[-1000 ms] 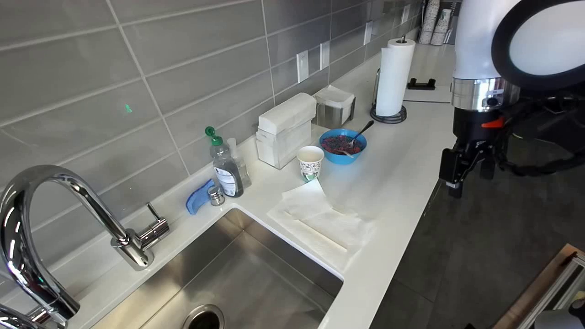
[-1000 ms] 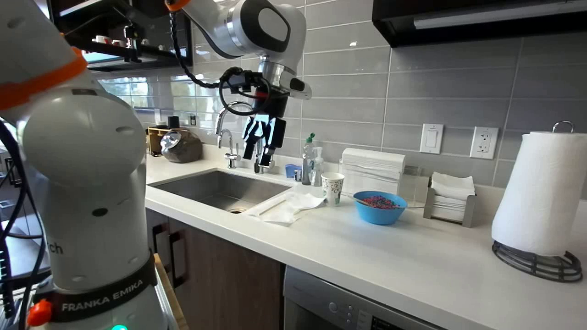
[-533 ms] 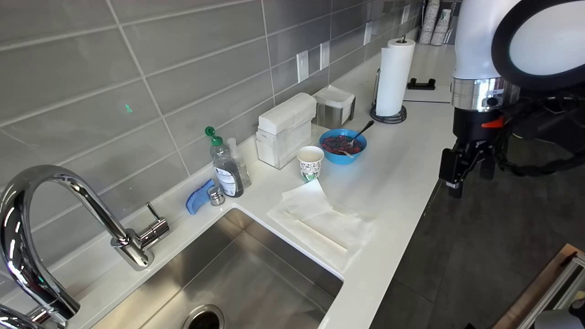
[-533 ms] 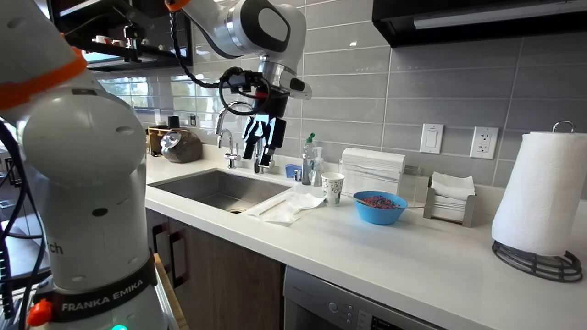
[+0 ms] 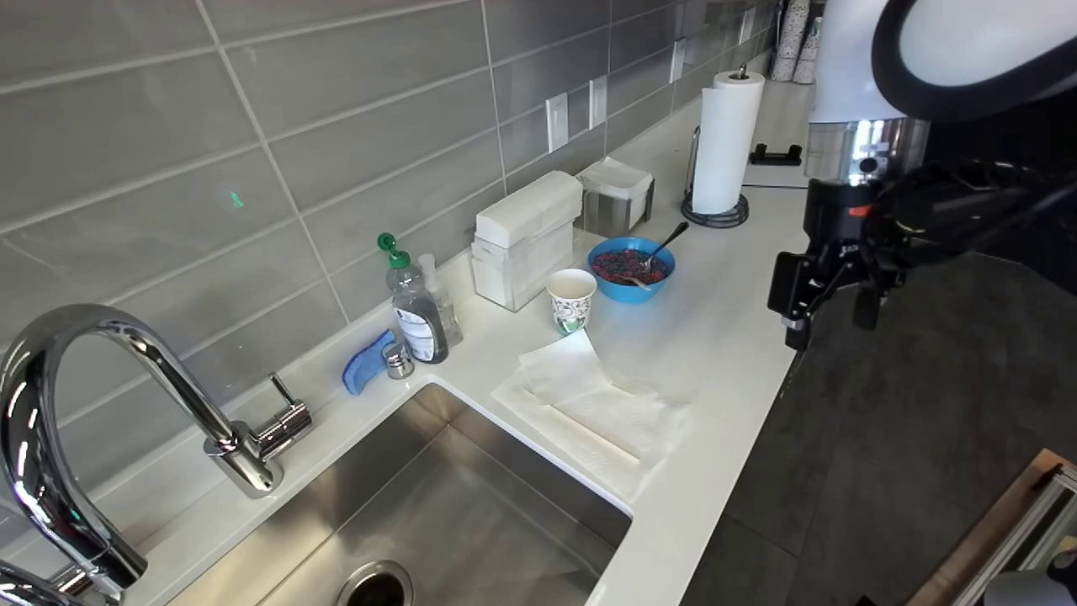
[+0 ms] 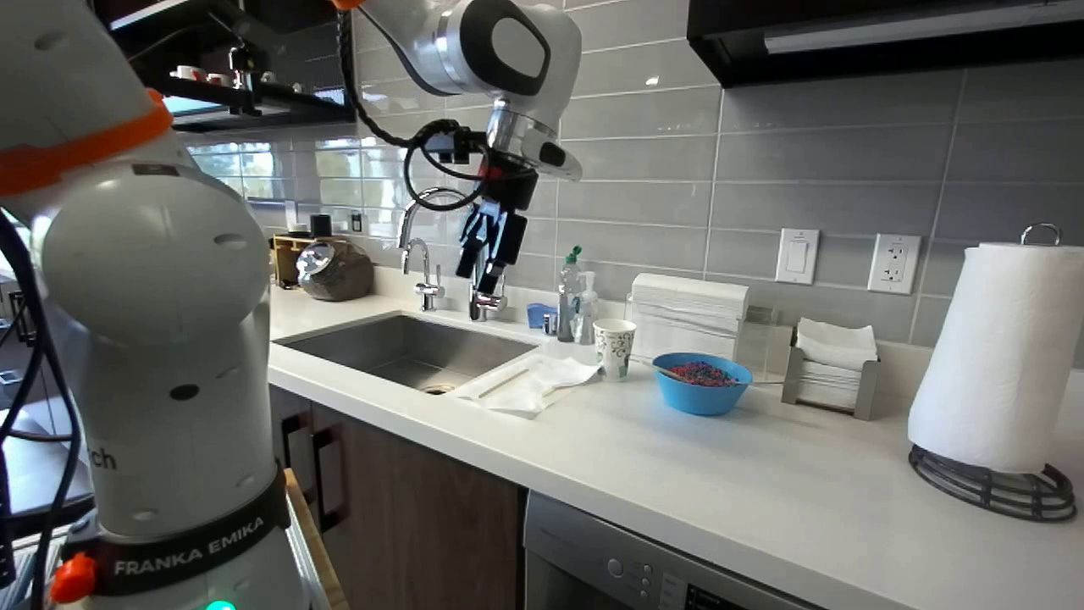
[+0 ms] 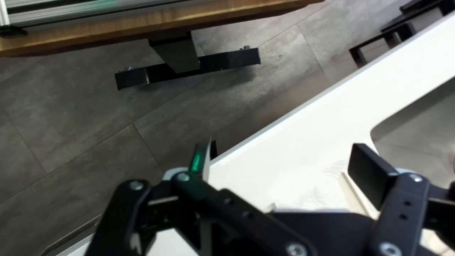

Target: Transfer a spoonful of contents from the bowl into the cup

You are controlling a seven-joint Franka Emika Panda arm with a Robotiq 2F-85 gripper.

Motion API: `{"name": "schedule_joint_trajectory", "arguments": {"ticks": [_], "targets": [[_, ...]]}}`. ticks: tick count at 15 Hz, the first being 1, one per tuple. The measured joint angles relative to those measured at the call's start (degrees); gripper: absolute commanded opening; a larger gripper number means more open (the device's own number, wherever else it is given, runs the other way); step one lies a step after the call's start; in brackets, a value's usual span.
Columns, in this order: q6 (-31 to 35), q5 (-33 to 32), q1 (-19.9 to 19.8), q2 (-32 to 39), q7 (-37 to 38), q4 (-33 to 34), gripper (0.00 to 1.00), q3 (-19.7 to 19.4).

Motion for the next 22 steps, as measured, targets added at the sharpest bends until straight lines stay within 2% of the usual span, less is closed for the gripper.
{"name": "schedule_joint_trajectory", "arguments": {"ticks": [4, 9, 16, 22], "targets": [[0.35, 4.72, -1.08, 7.43, 4.23, 7.0, 1.0, -1.11], [0.71, 4.72, -3.65, 17.48, 11.39, 14.81, 1.0, -2.13], [2.12, 4.72, -4.02, 31.81, 21.56, 25.87, 1.0, -3.7], [5.62, 0.44, -4.02, 39.84, 21.09, 32.62, 1.0, -6.14]]}}
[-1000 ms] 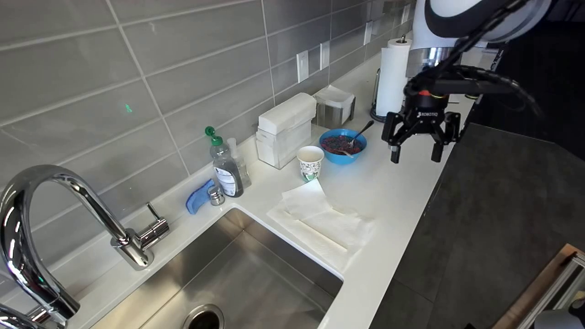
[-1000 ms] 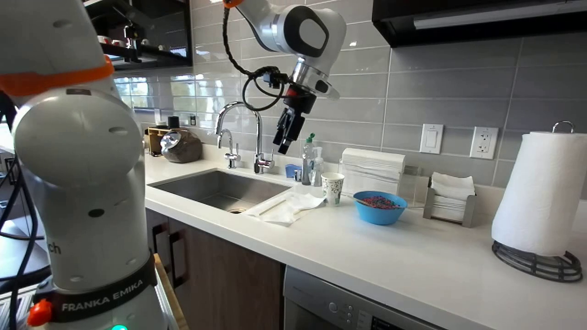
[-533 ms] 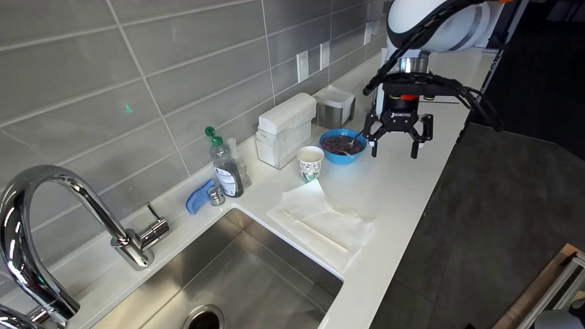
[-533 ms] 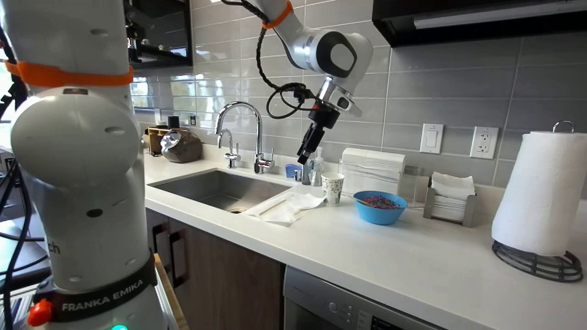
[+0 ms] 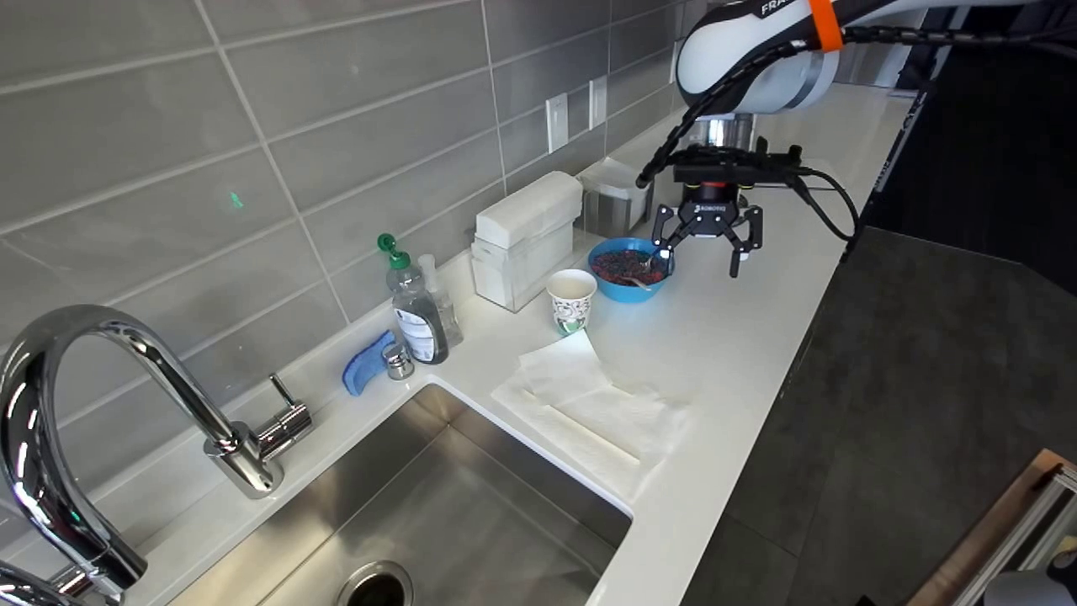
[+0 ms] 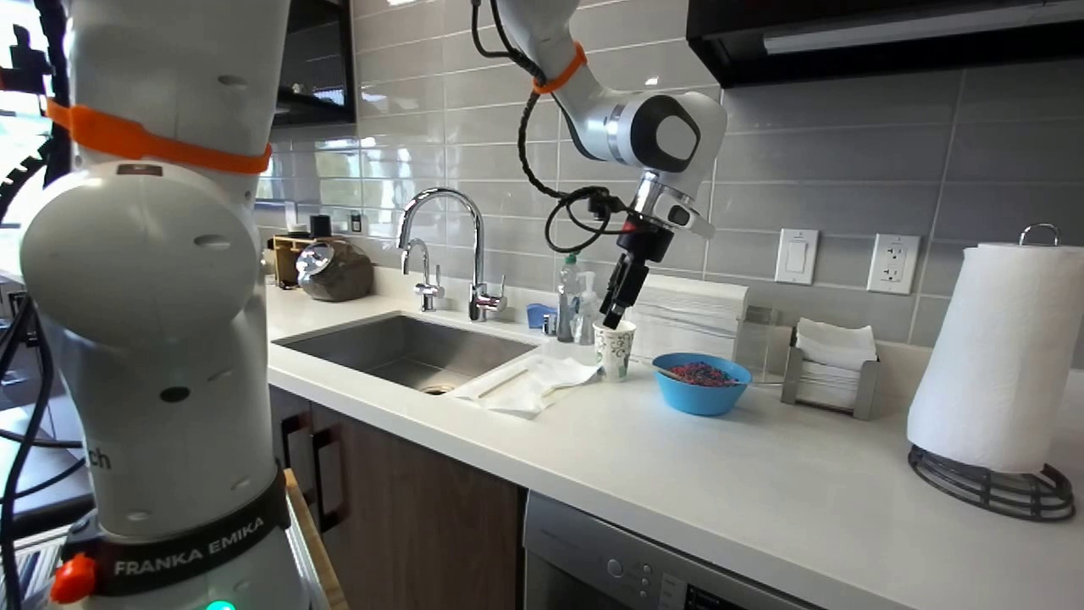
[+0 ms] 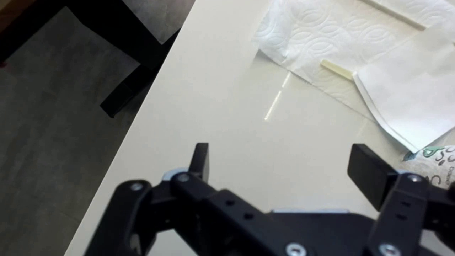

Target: Transfer a spoonful of contents from the bowl into the cup

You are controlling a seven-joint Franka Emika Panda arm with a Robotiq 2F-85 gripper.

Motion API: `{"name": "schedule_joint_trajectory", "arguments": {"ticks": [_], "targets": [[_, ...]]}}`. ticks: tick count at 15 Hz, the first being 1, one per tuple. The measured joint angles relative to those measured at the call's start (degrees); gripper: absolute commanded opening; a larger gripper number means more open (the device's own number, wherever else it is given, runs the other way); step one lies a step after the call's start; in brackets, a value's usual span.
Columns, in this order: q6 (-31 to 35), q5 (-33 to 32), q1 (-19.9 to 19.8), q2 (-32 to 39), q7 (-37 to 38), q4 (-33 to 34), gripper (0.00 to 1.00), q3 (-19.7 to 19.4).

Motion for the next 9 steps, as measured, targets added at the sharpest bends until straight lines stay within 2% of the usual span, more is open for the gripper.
{"name": "schedule_joint_trajectory", "arguments": {"ticks": [6, 9], "targets": [[0.26, -0.04, 0.19, 0.84, -0.2, 1.03, 1.0, -0.2], [4.35, 2.9, 0.18, 2.25, -2.04, 2.18, 1.0, -0.4]]}}
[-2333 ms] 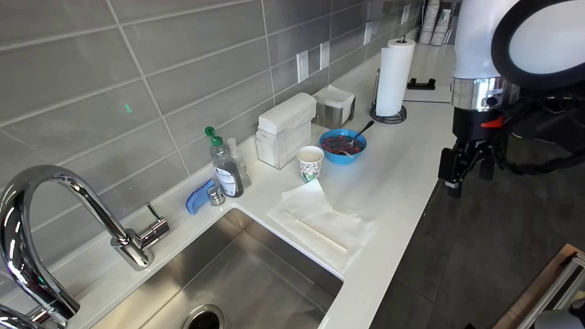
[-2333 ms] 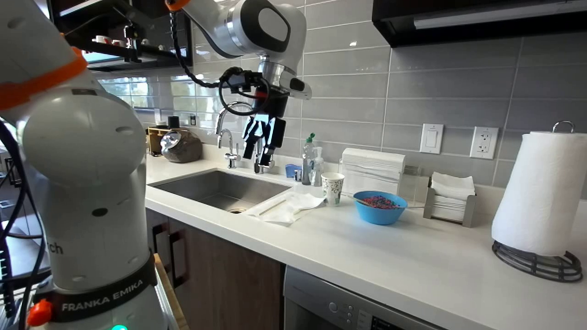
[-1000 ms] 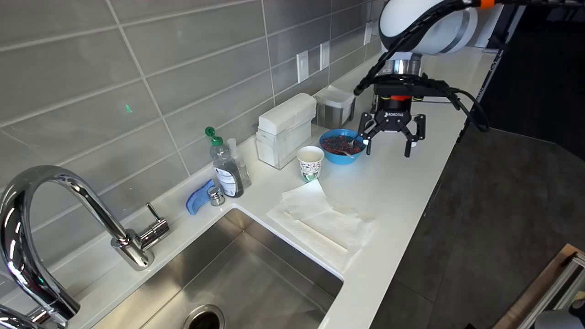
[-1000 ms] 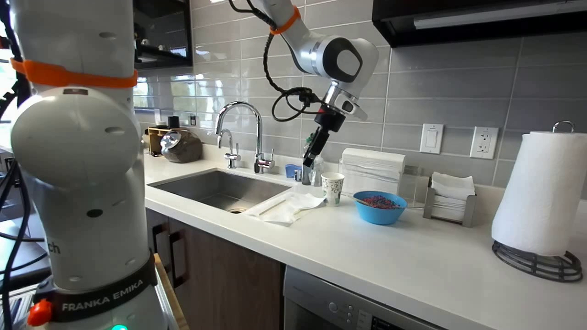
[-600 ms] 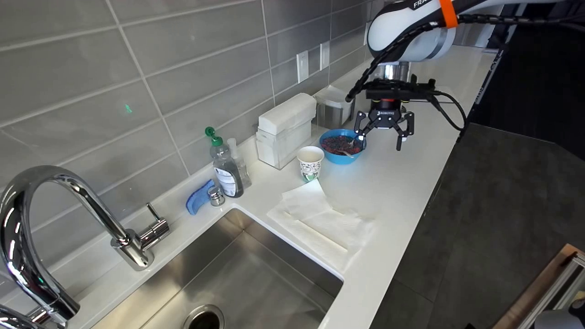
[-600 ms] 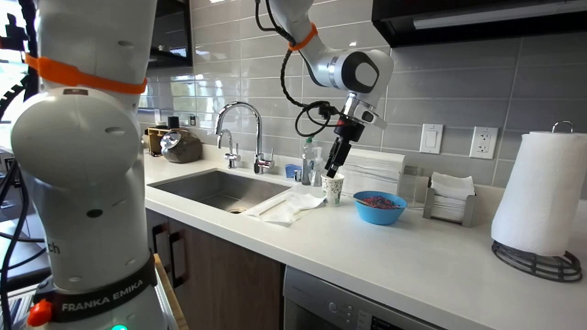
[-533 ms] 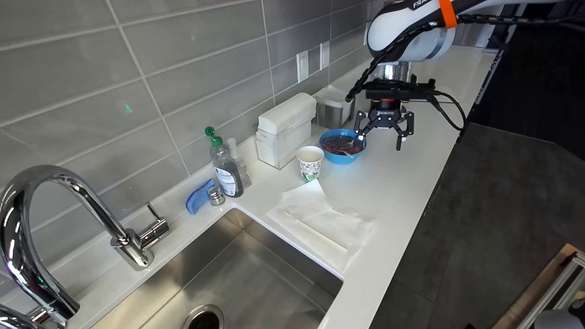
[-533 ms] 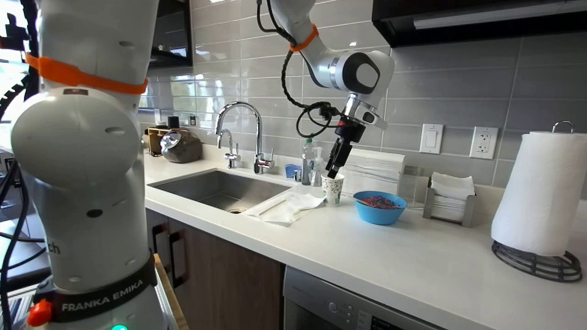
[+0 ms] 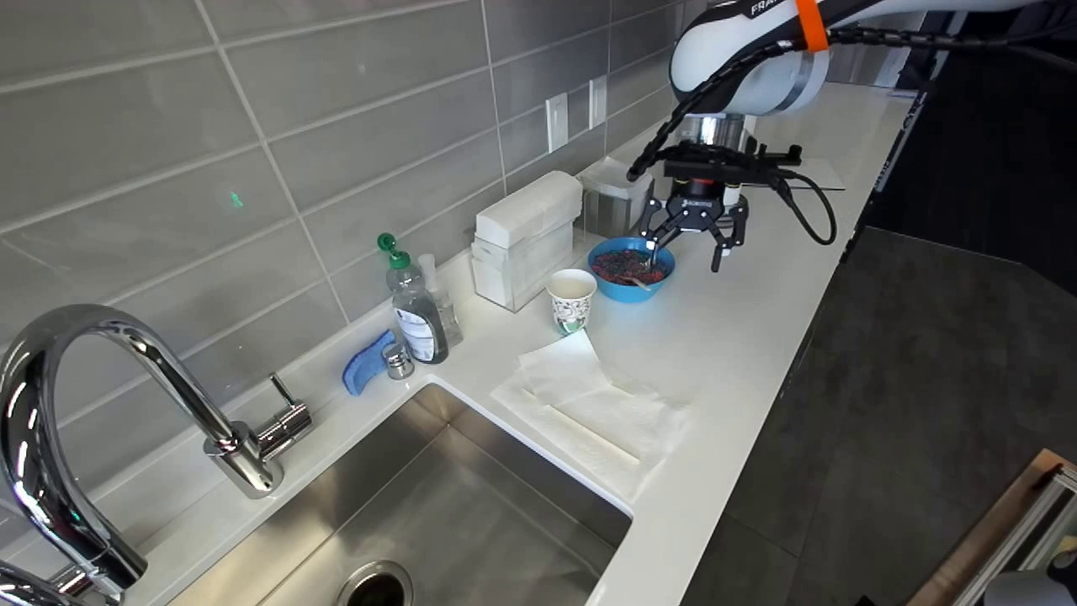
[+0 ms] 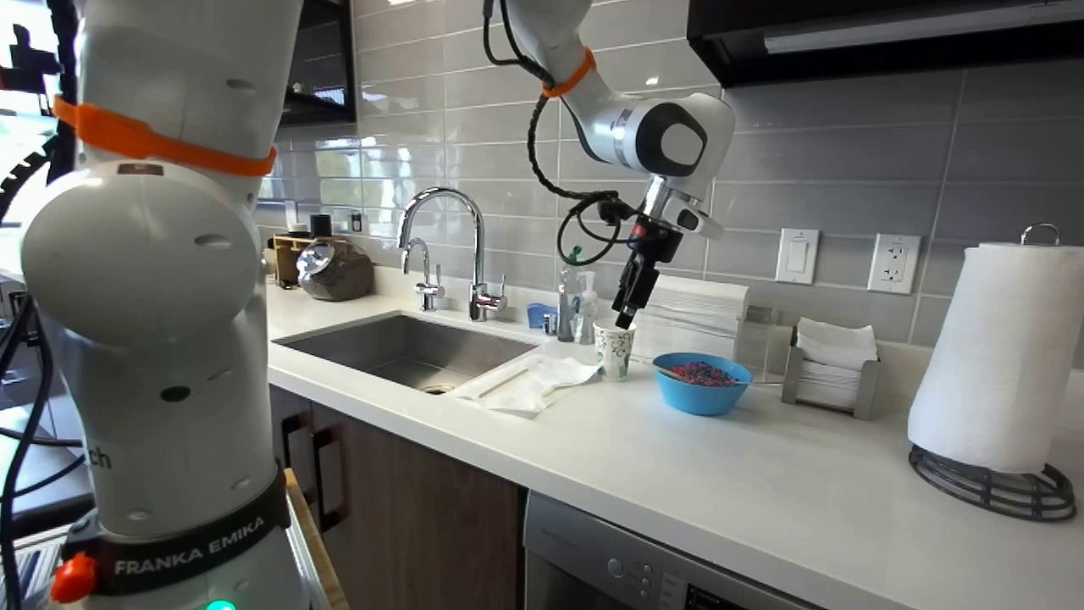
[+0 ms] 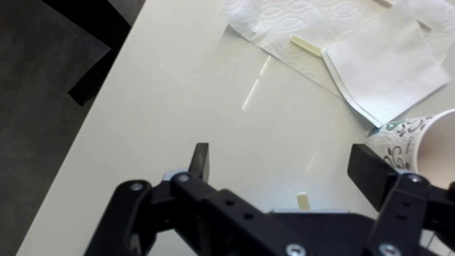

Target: Transfer a spoonful of contents from the bowl into the cup

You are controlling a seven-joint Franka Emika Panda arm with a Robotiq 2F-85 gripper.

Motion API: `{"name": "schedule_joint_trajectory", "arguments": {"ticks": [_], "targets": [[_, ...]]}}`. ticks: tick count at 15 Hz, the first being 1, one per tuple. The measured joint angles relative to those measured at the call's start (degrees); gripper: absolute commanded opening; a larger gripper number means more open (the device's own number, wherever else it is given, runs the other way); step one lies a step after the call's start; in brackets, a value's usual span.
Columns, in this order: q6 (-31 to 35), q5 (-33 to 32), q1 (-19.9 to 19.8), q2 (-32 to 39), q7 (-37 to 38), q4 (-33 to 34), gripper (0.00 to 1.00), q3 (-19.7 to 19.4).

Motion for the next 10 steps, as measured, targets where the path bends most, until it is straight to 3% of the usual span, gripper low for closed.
{"name": "schedule_joint_trajectory", "arguments": {"ticks": [8, 9, 10], "targets": [[9.59, 3.39, -0.03, 10.36, -5.48, 6.6, 1.0, -0.52], [10.61, 3.39, -0.03, 11.61, -6.07, 7.53, 0.94, -0.65], [11.34, 3.38, -0.03, 12.72, -6.33, 8.42, 0.82, -0.74]]}}
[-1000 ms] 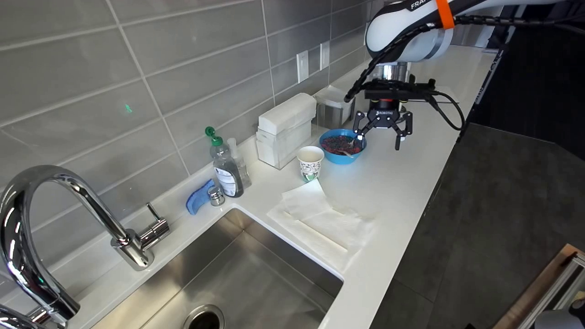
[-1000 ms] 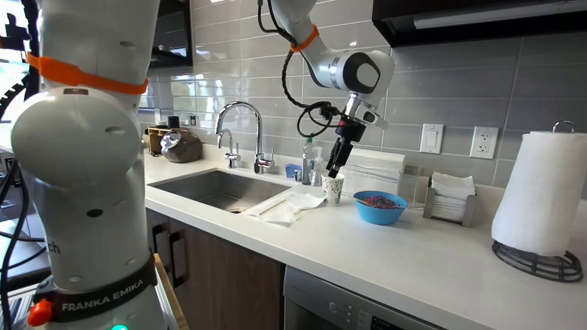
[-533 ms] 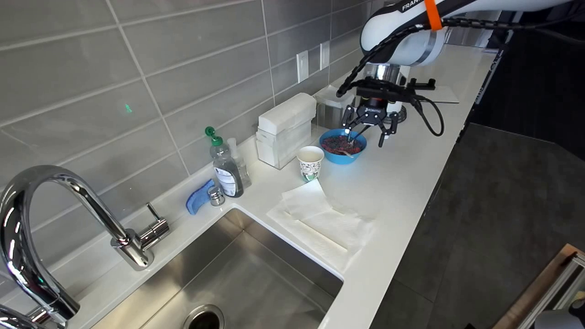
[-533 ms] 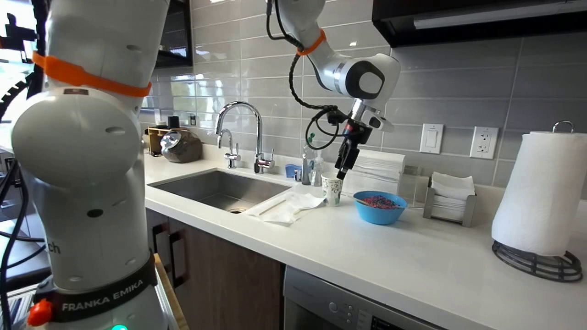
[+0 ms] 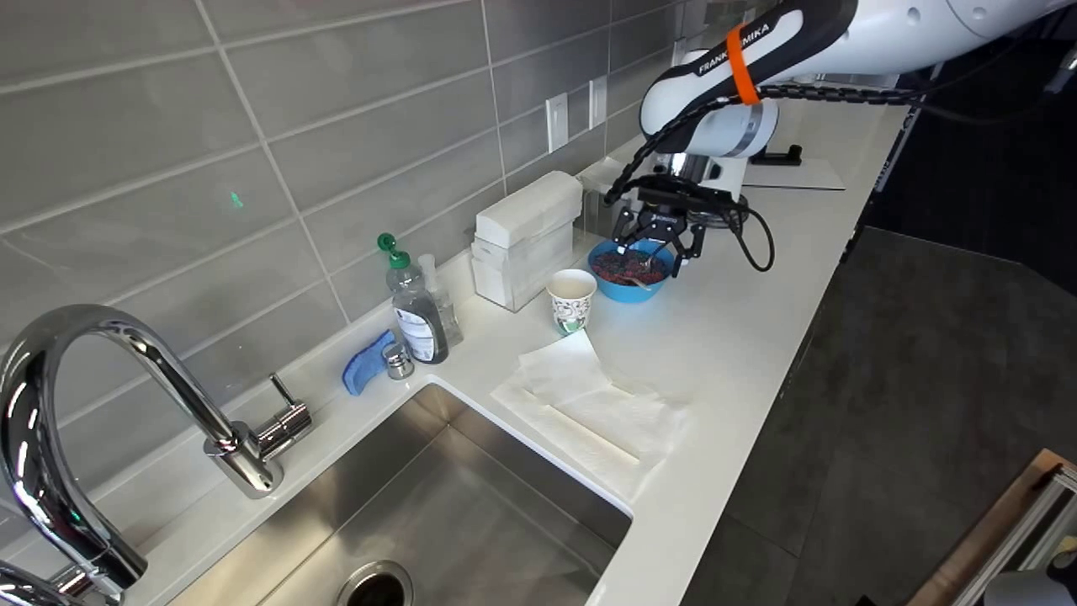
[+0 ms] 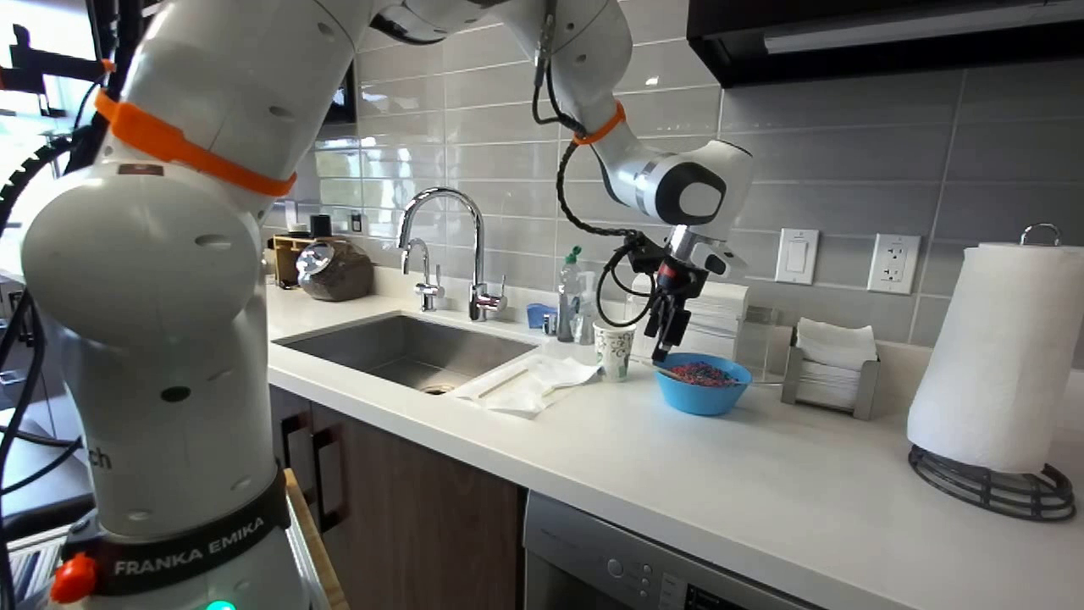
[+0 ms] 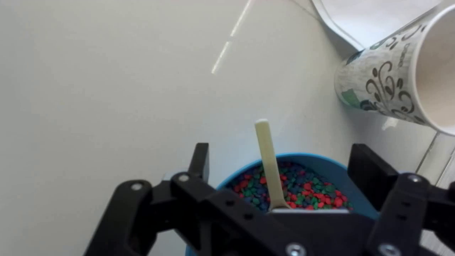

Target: Transfer a spoonful of contents from the bowl into the cup

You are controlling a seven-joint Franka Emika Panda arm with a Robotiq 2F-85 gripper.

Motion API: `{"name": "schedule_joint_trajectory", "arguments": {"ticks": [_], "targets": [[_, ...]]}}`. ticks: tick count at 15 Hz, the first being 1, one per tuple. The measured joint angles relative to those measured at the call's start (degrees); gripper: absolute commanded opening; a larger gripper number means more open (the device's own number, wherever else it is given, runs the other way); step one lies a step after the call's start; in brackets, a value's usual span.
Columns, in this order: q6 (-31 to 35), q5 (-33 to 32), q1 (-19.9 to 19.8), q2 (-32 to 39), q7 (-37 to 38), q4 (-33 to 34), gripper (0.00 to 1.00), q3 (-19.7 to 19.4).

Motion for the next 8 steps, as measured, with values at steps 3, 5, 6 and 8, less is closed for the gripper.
{"name": "schedule_joint_trajectory", "arguments": {"ticks": [3, 5, 6, 8], "targets": [[1.42, -0.01, 0.0, 2.75, -0.44, 2.67, 0.6, -0.11], [1.63, -0.08, 0.01, 4.27, -0.46, 4.38, 0.51, -0.24], [1.84, -0.13, 0.01, 4.92, -0.46, 5.14, 0.45, -0.35], [2.19, -0.2, 0.02, 6.14, -0.46, 6.4, 0.59, -0.59]]}}
